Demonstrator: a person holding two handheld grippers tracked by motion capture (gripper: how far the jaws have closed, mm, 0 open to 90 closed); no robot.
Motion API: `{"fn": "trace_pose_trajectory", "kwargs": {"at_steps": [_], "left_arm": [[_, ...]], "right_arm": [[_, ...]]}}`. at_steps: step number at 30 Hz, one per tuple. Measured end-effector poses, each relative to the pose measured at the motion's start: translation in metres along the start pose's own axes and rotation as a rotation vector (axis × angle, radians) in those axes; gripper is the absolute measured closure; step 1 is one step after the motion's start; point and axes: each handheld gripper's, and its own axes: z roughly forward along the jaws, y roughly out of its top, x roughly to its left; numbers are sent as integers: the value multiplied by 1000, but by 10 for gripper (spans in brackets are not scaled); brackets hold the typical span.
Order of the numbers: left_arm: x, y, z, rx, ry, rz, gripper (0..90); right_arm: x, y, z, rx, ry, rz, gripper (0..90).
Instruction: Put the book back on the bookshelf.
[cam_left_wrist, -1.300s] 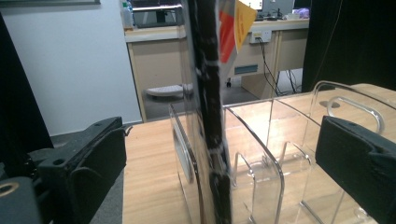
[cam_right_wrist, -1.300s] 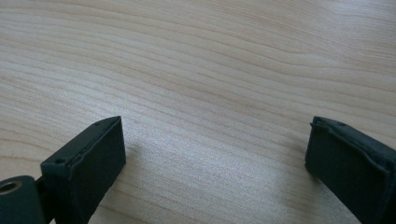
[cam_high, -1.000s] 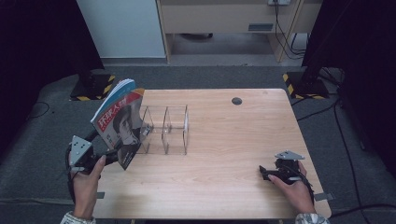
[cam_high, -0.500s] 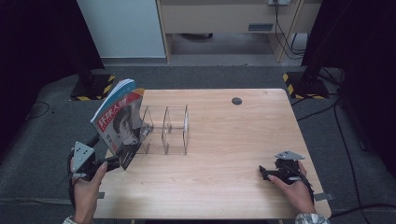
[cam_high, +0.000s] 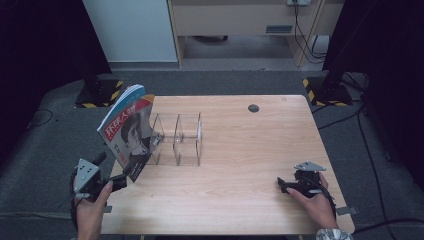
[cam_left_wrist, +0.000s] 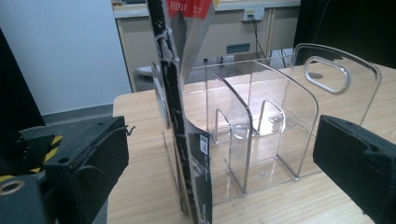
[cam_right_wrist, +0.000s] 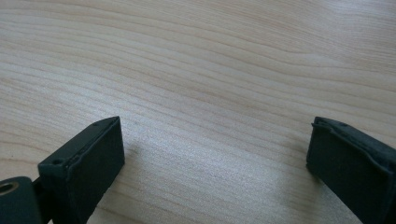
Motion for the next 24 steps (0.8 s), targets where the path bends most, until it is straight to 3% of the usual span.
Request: {"fn": "trace_pose_trajectory", "kwargs": {"at_steps": [9,16,24], "left_arm": [[-6,-6,-12,20,-36,-10,38],[-16,-6,-18,26,-65,22,47],[-26,-5,-11,49,-97,58,58]], "right_arm": [[0,0,0,0,0,0,44],[0,0,0,0,0,0,44],[0,0,0,0,0,1,44]]}}
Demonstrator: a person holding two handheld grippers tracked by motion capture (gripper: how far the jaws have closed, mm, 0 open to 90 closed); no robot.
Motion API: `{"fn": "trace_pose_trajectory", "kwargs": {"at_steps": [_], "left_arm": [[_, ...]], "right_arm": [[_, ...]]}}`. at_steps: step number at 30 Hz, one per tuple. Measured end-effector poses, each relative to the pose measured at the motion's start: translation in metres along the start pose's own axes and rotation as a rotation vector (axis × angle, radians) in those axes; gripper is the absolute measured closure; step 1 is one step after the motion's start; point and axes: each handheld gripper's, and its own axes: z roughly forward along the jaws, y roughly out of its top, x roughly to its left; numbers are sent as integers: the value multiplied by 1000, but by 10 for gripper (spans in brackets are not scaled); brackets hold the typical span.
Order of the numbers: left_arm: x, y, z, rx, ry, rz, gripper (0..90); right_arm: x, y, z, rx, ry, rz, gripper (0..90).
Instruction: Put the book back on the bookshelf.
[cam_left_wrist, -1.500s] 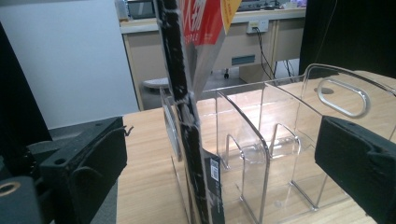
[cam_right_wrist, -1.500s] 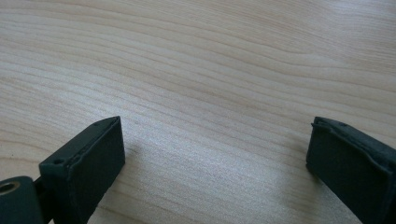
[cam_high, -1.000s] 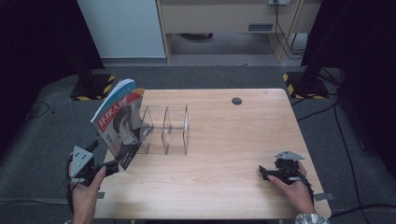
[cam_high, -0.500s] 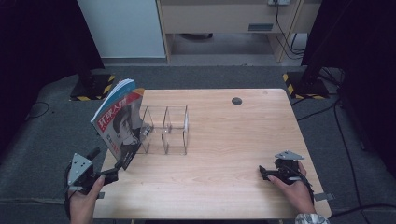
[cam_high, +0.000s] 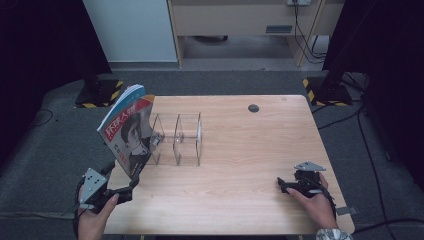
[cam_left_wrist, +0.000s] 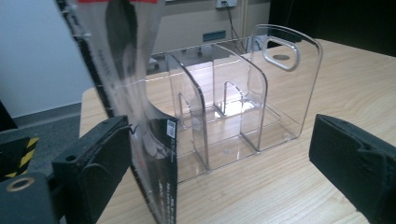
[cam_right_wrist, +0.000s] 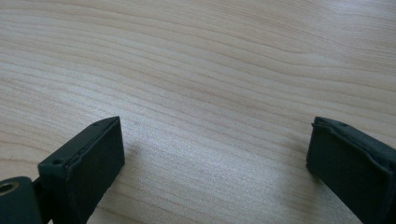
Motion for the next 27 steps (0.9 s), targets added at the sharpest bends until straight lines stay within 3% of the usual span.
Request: {"fn": "trace_pose_trajectory", "kwargs": {"at_steps": [11,16,17,27], "left_arm": [[-9,4,14,27,-40,26,70],[-17,10,29,36,-77,38,67],[-23,12,37,48,-85,59,64],[-39,10,65,106,-170,68,42]], "right_arm": [[0,0,0,0,0,0,44],[0,0,0,1,1,-3,44],[0,0,0,0,0,-1,44],[0,0,0,0,0,0,44]]}}
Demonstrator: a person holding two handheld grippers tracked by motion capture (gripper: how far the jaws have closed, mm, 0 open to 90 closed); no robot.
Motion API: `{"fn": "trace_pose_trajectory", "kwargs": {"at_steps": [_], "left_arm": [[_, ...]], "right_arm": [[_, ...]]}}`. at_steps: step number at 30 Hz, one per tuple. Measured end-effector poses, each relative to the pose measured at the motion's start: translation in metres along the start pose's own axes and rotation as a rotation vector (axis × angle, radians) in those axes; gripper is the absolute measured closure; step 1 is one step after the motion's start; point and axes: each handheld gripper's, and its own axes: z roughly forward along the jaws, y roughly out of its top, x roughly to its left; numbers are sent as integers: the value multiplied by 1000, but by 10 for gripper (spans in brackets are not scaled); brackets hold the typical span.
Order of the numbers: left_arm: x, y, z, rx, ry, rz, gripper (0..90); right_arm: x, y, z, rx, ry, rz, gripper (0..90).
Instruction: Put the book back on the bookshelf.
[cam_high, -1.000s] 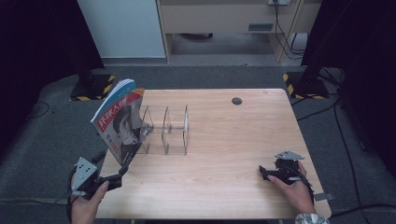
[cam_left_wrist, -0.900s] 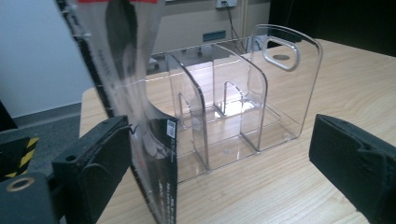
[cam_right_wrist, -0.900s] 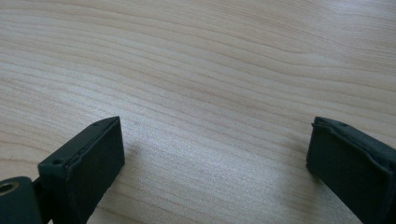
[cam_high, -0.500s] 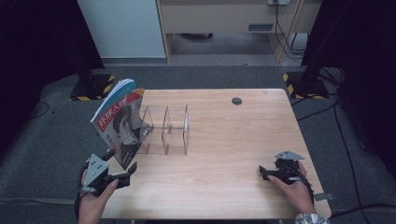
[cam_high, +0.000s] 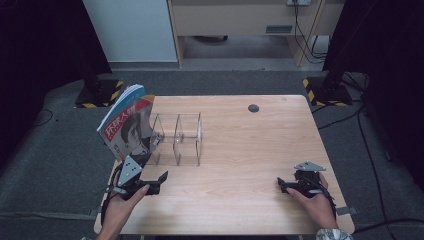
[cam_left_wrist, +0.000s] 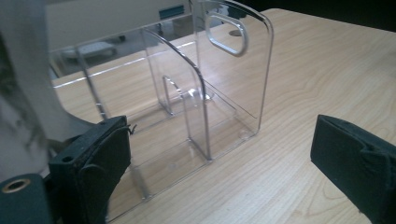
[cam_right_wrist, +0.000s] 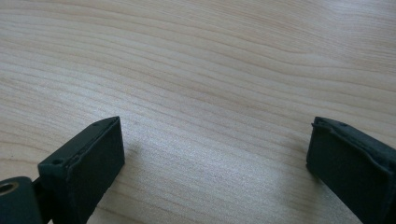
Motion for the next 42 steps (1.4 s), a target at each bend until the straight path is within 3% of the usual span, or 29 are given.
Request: {"fn": "trace_pose_trajectory", "kwargs": {"at_steps": [11,15,19,34,42], "left_arm": [[-9,5,20,21,-40,19,39],[-24,12,37,20,-106,47,38],[-32,13,48,44,-116,65,38],[-93,23,104,108,-256,139,38],[-111,26,125,138,-300,154,38]], "right_arm": [[0,0,0,1,-1,0,43],[0,0,0,0,-1,0,43],[0,0,0,-1,-2,0,43],[0,0,0,-1,-3,2,43],[0,0,0,-1,-4,3,43]]}}
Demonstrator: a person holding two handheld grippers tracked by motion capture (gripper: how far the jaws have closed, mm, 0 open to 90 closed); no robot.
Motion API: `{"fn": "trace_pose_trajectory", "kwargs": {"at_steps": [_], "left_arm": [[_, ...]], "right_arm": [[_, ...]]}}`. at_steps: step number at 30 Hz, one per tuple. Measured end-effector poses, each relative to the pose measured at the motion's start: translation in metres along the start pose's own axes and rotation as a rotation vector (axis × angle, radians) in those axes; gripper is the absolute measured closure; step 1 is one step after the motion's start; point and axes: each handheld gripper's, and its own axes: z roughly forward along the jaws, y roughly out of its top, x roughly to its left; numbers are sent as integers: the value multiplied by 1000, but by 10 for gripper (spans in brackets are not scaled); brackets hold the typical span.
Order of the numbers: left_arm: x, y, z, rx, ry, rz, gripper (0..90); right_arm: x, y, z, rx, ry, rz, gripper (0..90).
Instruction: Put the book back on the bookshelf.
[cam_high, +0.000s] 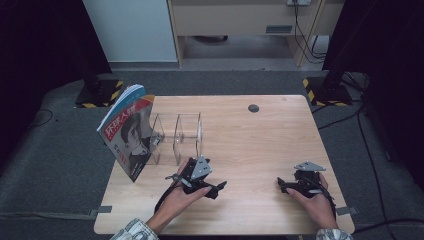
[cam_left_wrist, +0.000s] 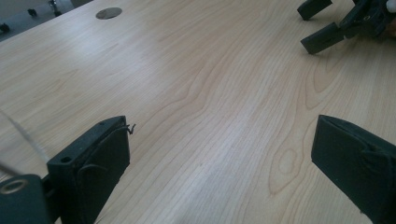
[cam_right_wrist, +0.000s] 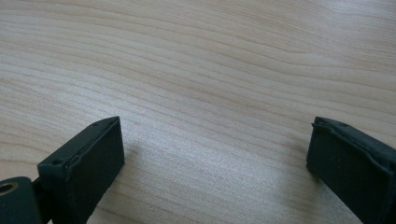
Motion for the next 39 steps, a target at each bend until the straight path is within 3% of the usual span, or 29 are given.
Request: {"fn": "trace_pose_trajectory", "kwargs": {"at_steps": [9,22,31,39], "left_arm": [[-13,7,32,50,-43,23,38],[-23,12,74,140,-48,31,38],[-17,22,93,165,-22,-13,42],[-14,20,103,189,-10,-39,42]], "right_arm": [[0,0,0,0,-1,1,43],[0,0,0,1,1,0,41],[0,0,0,2,3,2,38],[0,0,0,2,4,1,37]]}}
